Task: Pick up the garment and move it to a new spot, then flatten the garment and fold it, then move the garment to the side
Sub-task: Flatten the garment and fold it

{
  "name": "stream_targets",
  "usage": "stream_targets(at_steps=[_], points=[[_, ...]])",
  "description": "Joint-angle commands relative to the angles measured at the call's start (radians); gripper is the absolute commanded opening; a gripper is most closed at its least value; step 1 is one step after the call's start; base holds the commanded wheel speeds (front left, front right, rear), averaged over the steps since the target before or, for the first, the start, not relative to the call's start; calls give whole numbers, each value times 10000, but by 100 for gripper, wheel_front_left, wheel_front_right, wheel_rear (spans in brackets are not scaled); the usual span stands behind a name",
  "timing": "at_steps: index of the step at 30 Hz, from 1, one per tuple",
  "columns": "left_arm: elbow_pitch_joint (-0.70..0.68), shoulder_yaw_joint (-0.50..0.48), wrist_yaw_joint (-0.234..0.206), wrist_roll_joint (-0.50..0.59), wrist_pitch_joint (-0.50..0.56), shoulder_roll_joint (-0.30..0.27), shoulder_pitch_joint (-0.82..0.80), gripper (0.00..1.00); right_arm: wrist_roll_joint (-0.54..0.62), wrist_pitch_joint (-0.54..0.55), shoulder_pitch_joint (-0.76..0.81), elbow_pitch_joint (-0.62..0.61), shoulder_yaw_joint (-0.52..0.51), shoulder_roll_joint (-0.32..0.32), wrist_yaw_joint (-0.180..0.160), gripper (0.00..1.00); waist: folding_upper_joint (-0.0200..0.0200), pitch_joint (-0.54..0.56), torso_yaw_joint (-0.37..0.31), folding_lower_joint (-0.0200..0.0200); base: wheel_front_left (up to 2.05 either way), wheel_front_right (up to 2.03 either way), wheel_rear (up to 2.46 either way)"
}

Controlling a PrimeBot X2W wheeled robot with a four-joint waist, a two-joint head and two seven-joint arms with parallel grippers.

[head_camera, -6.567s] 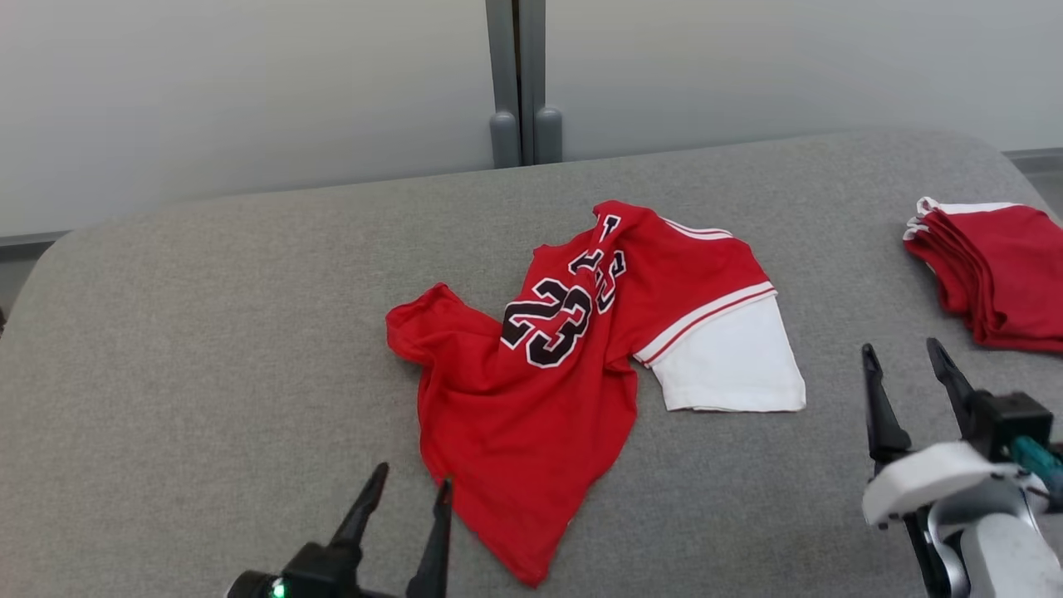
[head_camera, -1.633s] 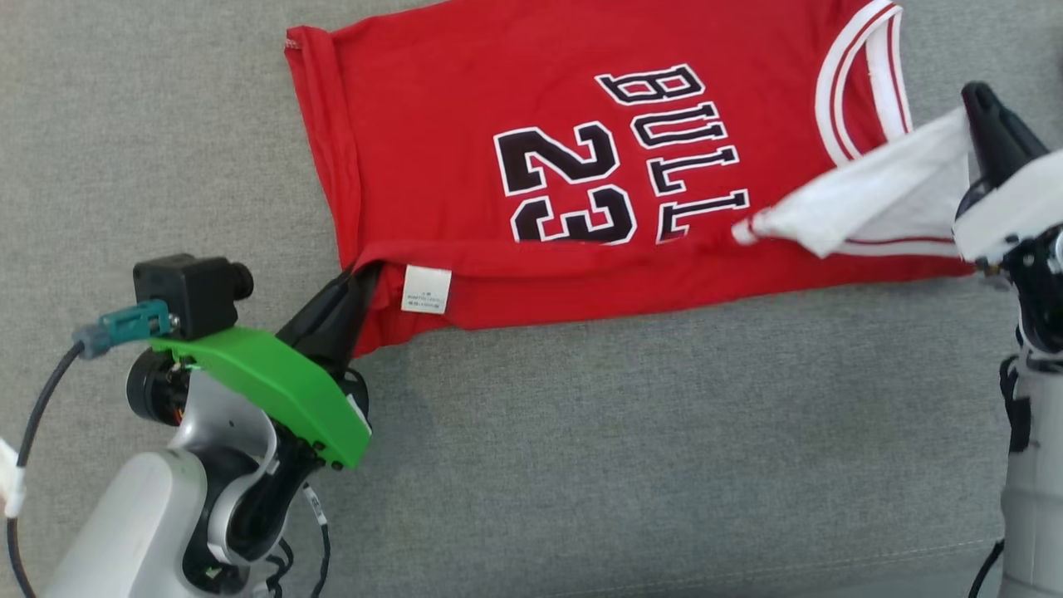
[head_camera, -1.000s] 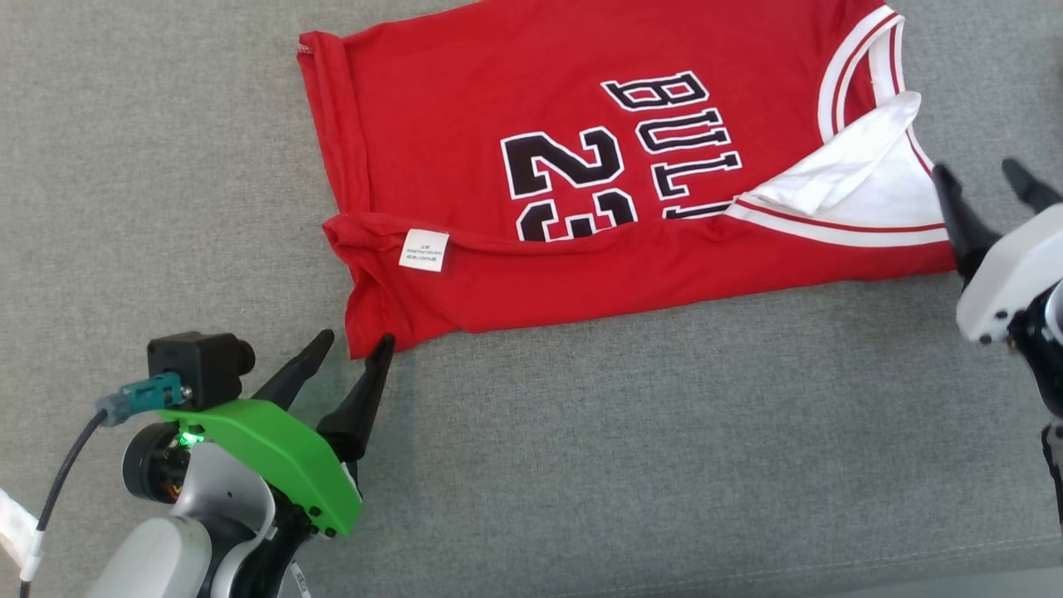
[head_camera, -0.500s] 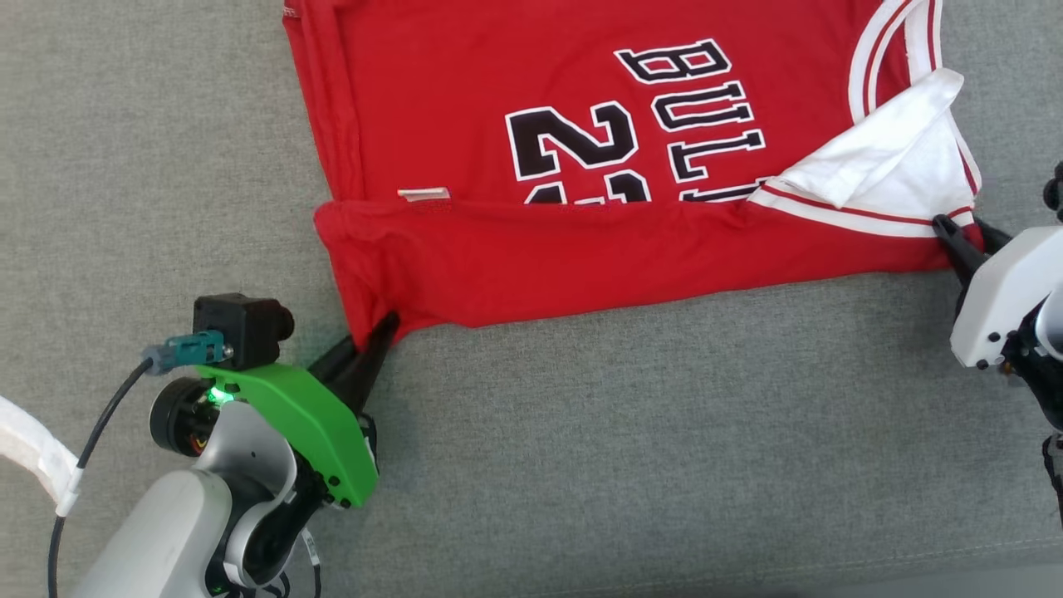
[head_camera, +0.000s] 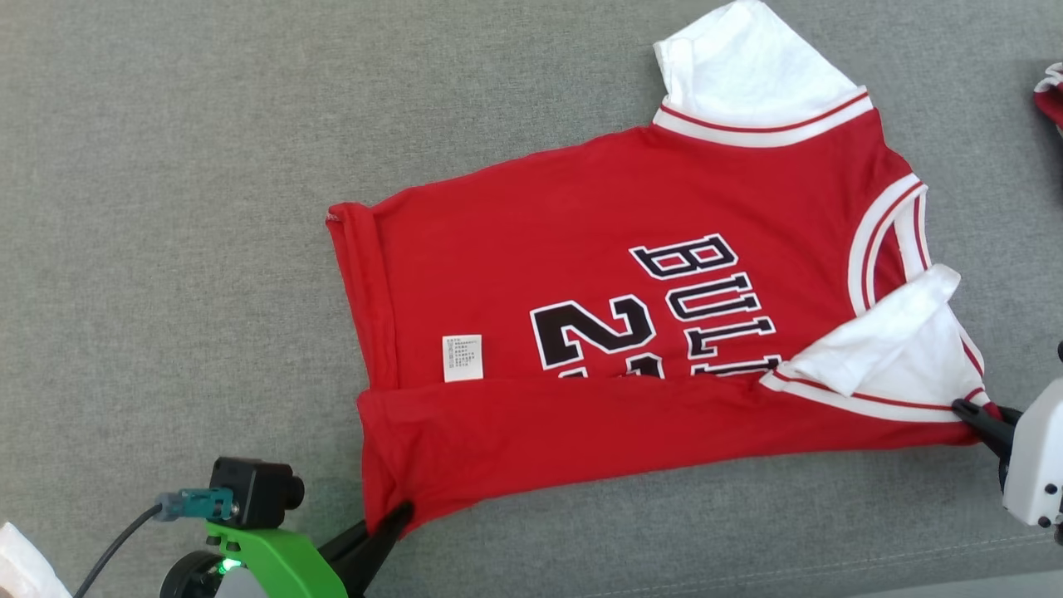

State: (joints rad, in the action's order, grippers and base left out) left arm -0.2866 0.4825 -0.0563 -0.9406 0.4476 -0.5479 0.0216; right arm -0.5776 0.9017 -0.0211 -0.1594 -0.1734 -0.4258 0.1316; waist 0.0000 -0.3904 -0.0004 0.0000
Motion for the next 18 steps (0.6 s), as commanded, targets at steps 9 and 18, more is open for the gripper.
stream_targets(at_steps=[9, 18], points=[[-164, -204, -433, 417, -817, 187, 419, 100, 479, -1117, 555, -200, -93, 52, -19, 100, 0, -132, 125, 0, 0, 0, 0], [-82, -1513, -1074, 1012, -1330, 69, -1895, 100, 819, -1054, -2891, -1142, -153, -211, -11, 100, 0, -887, 232, 0, 0, 0, 0]])
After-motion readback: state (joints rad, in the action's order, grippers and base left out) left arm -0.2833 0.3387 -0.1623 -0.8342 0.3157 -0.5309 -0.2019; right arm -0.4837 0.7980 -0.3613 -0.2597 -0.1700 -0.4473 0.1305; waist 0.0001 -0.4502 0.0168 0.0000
